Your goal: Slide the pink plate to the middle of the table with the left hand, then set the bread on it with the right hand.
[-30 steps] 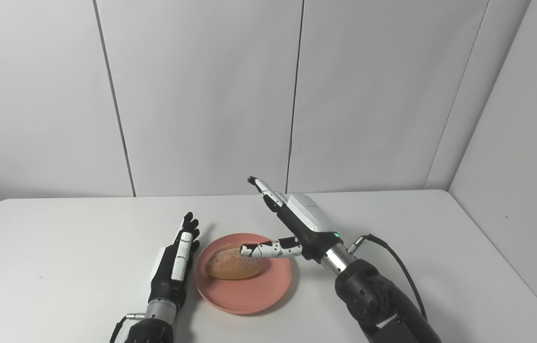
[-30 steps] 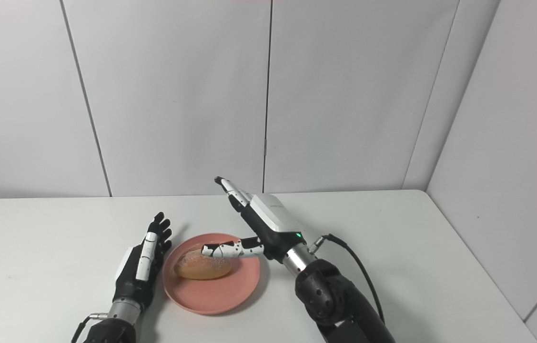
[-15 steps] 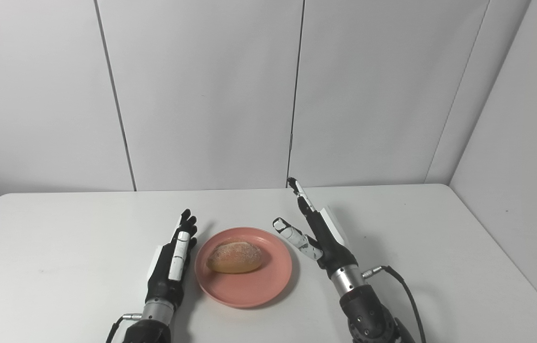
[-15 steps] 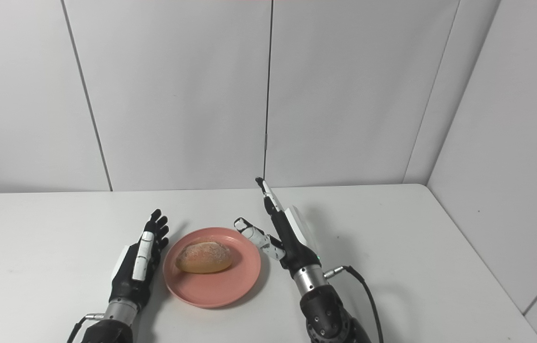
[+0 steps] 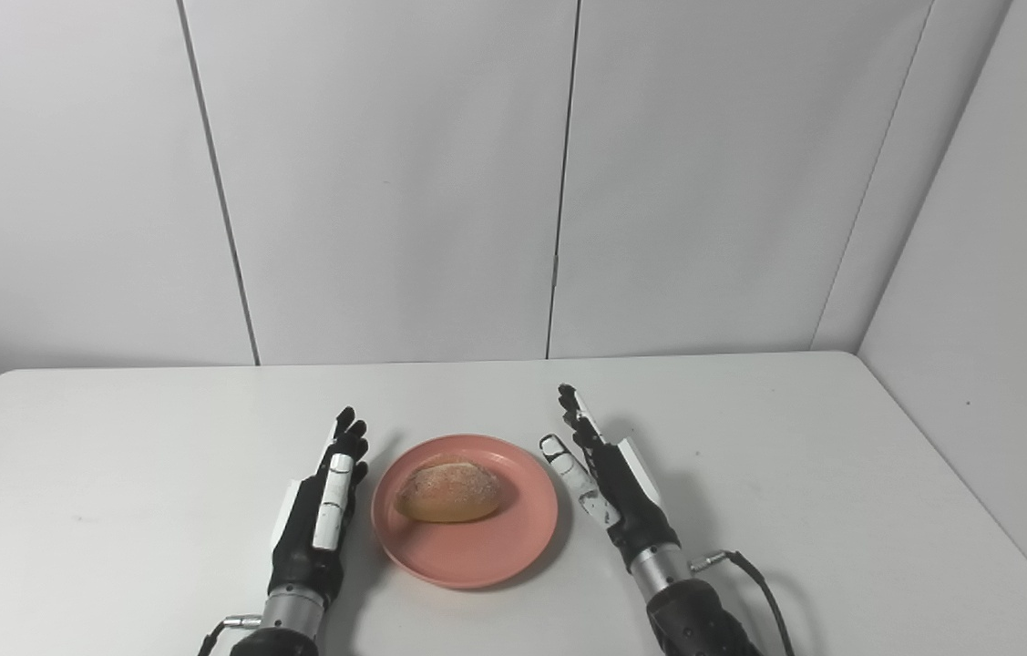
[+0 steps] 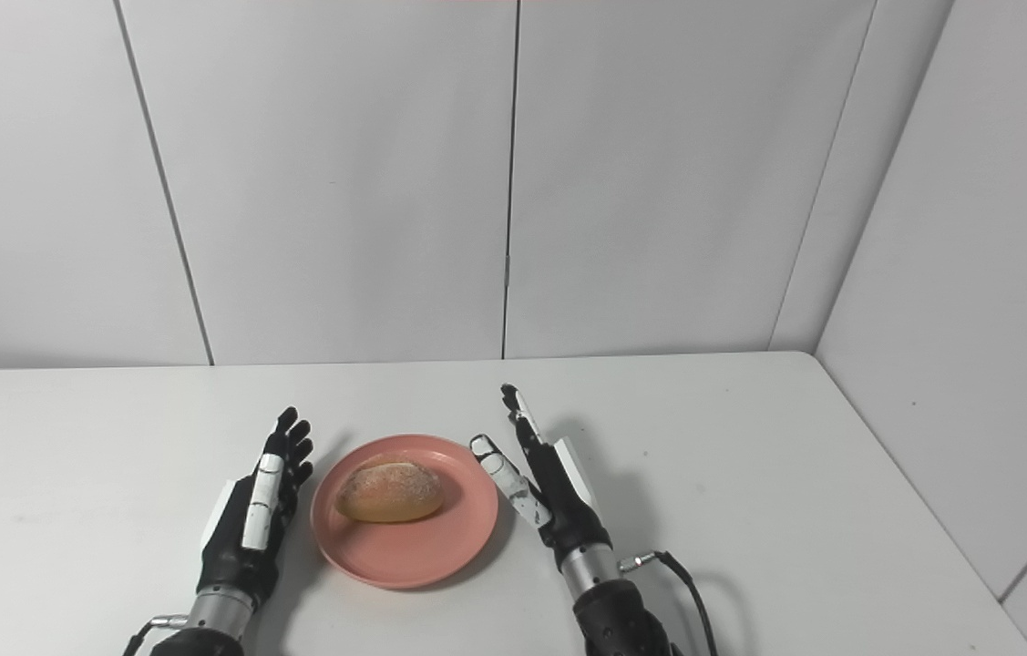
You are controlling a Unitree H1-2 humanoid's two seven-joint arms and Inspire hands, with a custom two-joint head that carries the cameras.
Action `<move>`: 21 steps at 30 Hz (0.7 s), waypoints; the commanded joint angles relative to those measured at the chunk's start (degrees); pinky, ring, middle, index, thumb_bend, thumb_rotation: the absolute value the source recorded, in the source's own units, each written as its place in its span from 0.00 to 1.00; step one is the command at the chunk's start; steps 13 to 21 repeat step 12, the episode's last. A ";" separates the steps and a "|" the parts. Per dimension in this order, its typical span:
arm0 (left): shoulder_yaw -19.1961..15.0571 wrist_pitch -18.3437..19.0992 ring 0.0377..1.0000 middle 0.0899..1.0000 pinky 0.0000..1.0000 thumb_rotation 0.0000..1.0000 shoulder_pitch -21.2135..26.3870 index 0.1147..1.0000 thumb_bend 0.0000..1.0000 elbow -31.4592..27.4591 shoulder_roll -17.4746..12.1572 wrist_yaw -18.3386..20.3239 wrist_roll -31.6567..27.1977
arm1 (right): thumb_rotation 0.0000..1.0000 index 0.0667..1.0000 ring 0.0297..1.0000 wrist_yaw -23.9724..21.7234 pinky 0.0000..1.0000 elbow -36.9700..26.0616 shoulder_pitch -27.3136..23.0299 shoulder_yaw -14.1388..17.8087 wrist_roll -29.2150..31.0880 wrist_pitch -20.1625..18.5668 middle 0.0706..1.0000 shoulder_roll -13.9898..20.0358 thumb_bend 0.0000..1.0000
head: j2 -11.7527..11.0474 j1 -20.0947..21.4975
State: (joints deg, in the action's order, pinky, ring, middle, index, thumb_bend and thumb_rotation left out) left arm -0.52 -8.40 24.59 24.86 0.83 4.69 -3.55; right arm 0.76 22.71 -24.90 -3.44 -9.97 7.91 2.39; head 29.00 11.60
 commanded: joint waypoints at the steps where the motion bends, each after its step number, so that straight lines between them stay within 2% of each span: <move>1: 0.38 -0.77 1.00 1.00 1.00 1.00 -0.48 1.00 0.68 -0.37 0.30 -0.22 0.35 | 1.00 1.00 1.00 0.08 1.00 0.07 -1.86 0.94 1.83 3.53 1.00 0.12 0.73 | 0.07 -0.20; 4: 0.47 -1.21 1.00 1.00 1.00 1.00 -0.65 1.00 0.67 -0.38 0.44 -0.27 0.38 | 1.00 1.00 1.00 0.39 1.00 1.55 -2.05 1.50 3.58 5.37 1.00 -0.19 0.76 | 0.09 -0.36; 9: 0.24 -2.08 1.00 1.00 1.00 1.00 -0.73 1.00 0.66 0.10 0.59 0.10 -0.31 | 1.00 1.00 1.00 1.59 1.00 3.32 -2.17 2.53 5.34 8.33 1.00 -1.32 0.70 | 0.08 0.00; 21: 0.13 -2.17 1.00 1.00 1.00 1.00 -0.78 1.00 0.65 -0.12 0.72 0.07 -0.44 | 1.00 1.00 1.00 2.76 1.00 3.34 -2.04 3.03 5.33 8.71 1.00 -1.99 0.69 | -0.03 -0.13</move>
